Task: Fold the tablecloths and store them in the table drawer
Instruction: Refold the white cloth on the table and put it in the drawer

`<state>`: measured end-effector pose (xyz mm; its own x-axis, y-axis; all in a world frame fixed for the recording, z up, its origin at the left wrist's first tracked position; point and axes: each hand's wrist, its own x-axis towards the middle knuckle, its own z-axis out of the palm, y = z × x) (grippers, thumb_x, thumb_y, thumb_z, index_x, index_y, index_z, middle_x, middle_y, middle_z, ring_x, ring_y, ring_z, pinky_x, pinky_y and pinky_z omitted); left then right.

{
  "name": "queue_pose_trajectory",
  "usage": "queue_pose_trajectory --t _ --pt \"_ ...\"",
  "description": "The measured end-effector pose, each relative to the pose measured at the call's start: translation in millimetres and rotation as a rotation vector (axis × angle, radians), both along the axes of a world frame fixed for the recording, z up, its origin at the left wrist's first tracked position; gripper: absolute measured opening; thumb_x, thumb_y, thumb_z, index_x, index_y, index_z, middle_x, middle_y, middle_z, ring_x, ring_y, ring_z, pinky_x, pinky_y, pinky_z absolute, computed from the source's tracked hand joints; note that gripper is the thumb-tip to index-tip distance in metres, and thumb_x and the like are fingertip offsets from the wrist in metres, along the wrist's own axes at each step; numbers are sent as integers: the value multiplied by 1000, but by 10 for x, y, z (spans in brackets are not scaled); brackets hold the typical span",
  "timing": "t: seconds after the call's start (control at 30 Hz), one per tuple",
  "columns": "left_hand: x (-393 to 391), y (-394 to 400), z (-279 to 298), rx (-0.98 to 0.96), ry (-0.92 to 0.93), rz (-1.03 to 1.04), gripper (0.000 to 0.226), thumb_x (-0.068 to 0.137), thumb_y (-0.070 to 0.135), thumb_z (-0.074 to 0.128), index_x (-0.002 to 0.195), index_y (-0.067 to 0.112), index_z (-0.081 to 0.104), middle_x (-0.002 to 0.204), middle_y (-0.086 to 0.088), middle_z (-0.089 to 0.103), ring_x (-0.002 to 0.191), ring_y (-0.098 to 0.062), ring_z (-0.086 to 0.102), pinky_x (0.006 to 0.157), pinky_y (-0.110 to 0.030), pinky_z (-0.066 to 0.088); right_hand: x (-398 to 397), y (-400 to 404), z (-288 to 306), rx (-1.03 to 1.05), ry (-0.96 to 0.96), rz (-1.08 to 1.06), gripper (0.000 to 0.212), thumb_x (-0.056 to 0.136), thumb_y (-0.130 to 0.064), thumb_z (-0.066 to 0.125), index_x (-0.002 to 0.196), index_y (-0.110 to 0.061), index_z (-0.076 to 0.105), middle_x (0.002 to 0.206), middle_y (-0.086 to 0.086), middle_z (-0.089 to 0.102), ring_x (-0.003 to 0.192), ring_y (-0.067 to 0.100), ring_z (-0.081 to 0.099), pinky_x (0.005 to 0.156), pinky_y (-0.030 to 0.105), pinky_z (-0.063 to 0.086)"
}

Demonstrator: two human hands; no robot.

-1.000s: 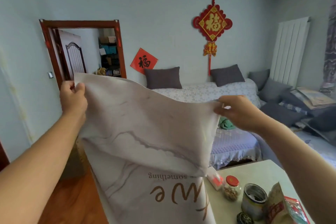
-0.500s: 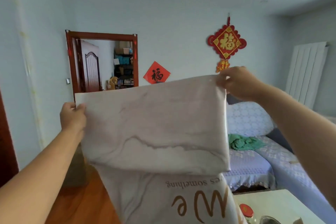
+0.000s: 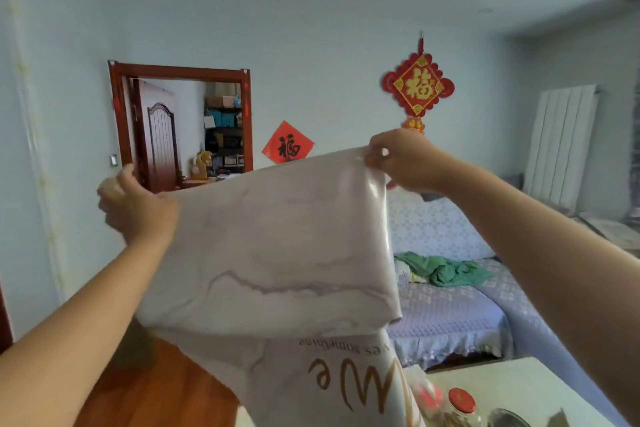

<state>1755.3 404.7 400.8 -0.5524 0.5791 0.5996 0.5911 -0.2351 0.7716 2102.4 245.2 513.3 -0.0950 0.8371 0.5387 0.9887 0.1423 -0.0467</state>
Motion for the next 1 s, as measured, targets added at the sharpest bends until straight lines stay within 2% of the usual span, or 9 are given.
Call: queue_pose_trajectory --t 0.1,0.23,0.37,0.5,0.6,0.7,0.8,0.87,1.0 --pt "636 -564 417 447 454 -538 34 98 34 58 124 13 63 121 -1 62 115 -16 55 100 -33 45 -534 99 56 -22 -163 136 18 96 -11 53 79 -10 57 84 0 58 83 23 54 77 36 46" --pt "984 -848 639 117 614 -818 32 97 53 58 103 21 58 89 5 64 79 -8 62 71 -26 50 -898 281 145 -50 -229 160 23 93 -10 50 72 -19 56 71 -5 52 82 24 49 77 37 45" --pt "877 -640 616 -23 685 -786 36 100 51 53 111 18 62 103 -4 67 95 -21 65 92 -46 55 -795 342 173 -61 -140 153 32 98 -17 53 66 -24 51 72 -4 54 78 21 54 75 36 46" --pt "985 -625 556 -11 555 -873 29 106 34 48 93 10 57 83 -5 60 75 -15 58 74 -32 48 -641 284 -26 2 358 293 31 99 -21 56 130 -20 54 117 -1 57 100 20 61 85 35 55" --pt "1056 -585 424 -35 455 -815 32 107 25 47 77 17 51 72 3 51 63 -4 49 59 -11 38 -309 -56 -911 219 760 188 40 100 -33 55 138 -27 44 125 -6 53 100 3 59 83 24 50" --pt "1110 -565 322 -45 449 -782 33 107 26 48 75 15 50 73 -5 52 64 -3 50 63 -19 40 18 -499 -2724 -105 980 -168 27 97 -52 53 104 -26 55 109 -1 62 99 11 61 87 39 52" --pt "1203 -616 329 -63 463 -823 43 105 31 49 92 -9 53 89 -32 56 72 -25 51 68 -39 42 80 -827 -4344 -579 1110 -383 113 44 -106 40 115 -21 63 127 6 62 120 22 55 107 40 43" --pt "1285 -657 384 -60 494 -838 45 105 31 49 93 -12 51 86 -32 54 71 -25 50 65 -40 41 -136 -864 -4728 -550 1139 -338 147 31 -107 45 147 -17 43 157 4 38 143 17 35 118 33 28" --pt "1368 -782 506 89 799 -720 43 104 33 47 75 0 49 67 -18 53 61 -30 51 56 -39 41 -578 -536 -4276 -81 888 -258 119 61 -84 60 155 -17 29 159 0 24 149 19 18 122 36 18"
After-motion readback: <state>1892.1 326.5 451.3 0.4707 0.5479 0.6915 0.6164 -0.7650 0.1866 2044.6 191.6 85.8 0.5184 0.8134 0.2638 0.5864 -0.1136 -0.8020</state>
